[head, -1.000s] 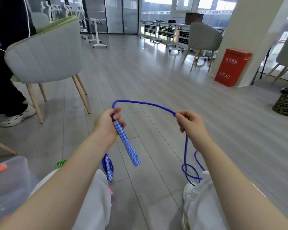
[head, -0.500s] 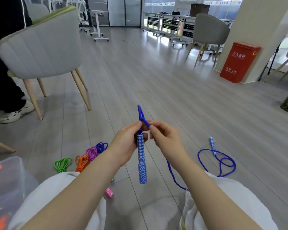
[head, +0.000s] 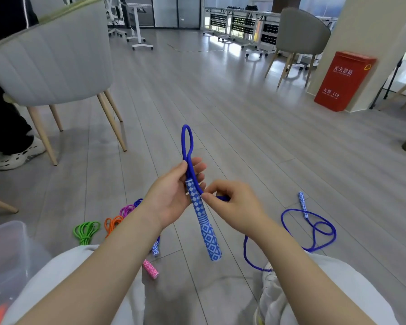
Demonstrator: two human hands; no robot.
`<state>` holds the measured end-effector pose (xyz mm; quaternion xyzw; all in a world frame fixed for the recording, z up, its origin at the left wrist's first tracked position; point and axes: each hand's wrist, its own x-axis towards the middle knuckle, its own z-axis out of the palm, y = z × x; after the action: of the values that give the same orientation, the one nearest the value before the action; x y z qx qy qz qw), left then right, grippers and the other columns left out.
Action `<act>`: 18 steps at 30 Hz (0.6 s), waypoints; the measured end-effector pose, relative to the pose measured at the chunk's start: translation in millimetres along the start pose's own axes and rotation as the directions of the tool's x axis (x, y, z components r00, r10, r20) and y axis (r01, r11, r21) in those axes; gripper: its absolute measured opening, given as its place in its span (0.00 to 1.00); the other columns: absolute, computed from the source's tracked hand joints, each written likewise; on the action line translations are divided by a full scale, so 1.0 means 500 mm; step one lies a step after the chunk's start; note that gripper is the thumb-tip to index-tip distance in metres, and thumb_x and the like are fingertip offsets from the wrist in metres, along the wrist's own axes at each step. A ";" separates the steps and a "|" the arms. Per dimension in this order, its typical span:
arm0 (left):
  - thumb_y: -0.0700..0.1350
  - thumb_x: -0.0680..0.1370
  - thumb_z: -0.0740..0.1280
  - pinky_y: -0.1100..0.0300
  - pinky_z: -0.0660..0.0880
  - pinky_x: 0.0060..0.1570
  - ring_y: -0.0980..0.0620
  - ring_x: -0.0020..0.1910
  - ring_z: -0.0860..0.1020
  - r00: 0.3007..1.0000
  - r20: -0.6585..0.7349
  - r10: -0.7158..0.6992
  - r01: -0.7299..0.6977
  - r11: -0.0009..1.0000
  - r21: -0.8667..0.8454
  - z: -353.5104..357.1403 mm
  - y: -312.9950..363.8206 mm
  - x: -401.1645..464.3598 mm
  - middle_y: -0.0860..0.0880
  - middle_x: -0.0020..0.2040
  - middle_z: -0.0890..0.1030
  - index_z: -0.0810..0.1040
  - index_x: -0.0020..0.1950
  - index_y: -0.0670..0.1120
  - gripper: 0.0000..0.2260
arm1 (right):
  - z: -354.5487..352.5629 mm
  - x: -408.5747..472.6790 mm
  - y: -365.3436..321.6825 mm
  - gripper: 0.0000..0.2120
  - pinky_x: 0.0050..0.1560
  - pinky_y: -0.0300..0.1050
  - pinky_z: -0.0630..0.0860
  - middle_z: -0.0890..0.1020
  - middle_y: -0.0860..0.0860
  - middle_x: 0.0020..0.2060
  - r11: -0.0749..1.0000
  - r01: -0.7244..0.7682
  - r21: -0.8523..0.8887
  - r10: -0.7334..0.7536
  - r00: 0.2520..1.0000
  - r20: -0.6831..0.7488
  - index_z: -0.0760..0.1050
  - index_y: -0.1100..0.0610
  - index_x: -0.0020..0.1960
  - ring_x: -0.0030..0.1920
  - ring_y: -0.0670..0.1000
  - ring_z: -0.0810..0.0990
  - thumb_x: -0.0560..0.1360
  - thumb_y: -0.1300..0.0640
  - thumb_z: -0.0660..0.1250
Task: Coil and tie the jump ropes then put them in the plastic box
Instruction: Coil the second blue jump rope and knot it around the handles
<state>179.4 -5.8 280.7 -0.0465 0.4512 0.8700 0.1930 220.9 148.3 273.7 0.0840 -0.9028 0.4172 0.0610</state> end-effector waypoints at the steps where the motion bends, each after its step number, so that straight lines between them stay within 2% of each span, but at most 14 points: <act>1: 0.48 0.84 0.55 0.57 0.78 0.44 0.53 0.42 0.80 1.000 0.018 -0.014 0.015 1.000 -0.023 0.000 0.003 0.000 0.50 0.42 0.82 0.79 0.59 0.44 0.15 | -0.002 0.000 0.002 0.07 0.32 0.41 0.65 0.69 0.45 0.24 1.000 -0.005 -0.024 0.006 1.000 0.014 0.78 0.50 0.40 0.27 0.45 0.66 0.74 0.48 0.68; 5: 0.48 0.84 0.52 0.53 0.79 0.47 0.51 0.39 0.79 0.992 0.104 -0.069 0.065 0.997 0.040 0.000 0.012 -0.005 0.50 0.35 0.73 0.77 0.60 0.41 0.17 | -0.010 -0.005 0.009 0.08 0.33 0.42 0.67 0.72 0.45 0.26 0.997 -0.028 -0.078 0.034 0.997 0.076 0.76 0.49 0.39 0.28 0.45 0.67 0.75 0.47 0.67; 8: 0.48 0.84 0.53 0.50 0.79 0.51 0.51 0.36 0.77 0.994 0.090 -0.060 0.059 0.998 0.017 0.000 0.023 -0.005 0.50 0.33 0.70 0.76 0.52 0.43 0.14 | -0.027 -0.006 0.015 0.13 0.34 0.42 0.68 0.73 0.45 0.27 0.990 -0.038 -0.135 0.054 0.992 0.117 0.76 0.50 0.39 0.29 0.44 0.69 0.76 0.42 0.65; 12: 0.48 0.84 0.53 0.54 0.78 0.48 0.53 0.30 0.71 0.999 0.030 0.040 -0.034 0.982 -0.183 -0.021 0.050 0.009 0.52 0.31 0.67 0.71 0.43 0.46 0.14 | -0.072 -0.005 0.032 0.18 0.33 0.42 0.66 0.71 0.45 0.26 0.983 -0.099 -0.153 0.114 0.989 0.095 0.77 0.54 0.40 0.28 0.44 0.67 0.76 0.40 0.64; 15: 0.45 0.83 0.53 0.56 0.74 0.47 0.53 0.28 0.69 0.990 -0.054 0.127 -0.138 0.925 -0.355 -0.054 0.086 0.015 0.52 0.31 0.68 0.69 0.41 0.45 0.13 | -0.116 -0.010 0.055 0.20 0.32 0.41 0.64 0.68 0.44 0.24 0.972 -0.174 -0.157 0.181 0.983 0.037 0.76 0.56 0.38 0.26 0.44 0.65 0.76 0.40 0.64; 18: 0.43 0.83 0.52 0.56 0.73 0.46 0.53 0.28 0.70 0.964 -0.175 0.200 -0.256 0.876 -0.408 -0.091 0.118 0.014 0.52 0.30 0.69 0.68 0.40 0.46 0.13 | -0.158 -0.019 0.077 0.21 0.32 0.41 0.63 0.67 0.44 0.22 0.953 -0.247 -0.178 0.243 0.969 -0.040 0.76 0.56 0.38 0.26 0.44 0.64 0.75 0.38 0.64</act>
<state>146.5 -70.7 297.3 -0.0895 0.2636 0.9594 0.0448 225.5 234.3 294.2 -0.0381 -0.9401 0.3380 0.0242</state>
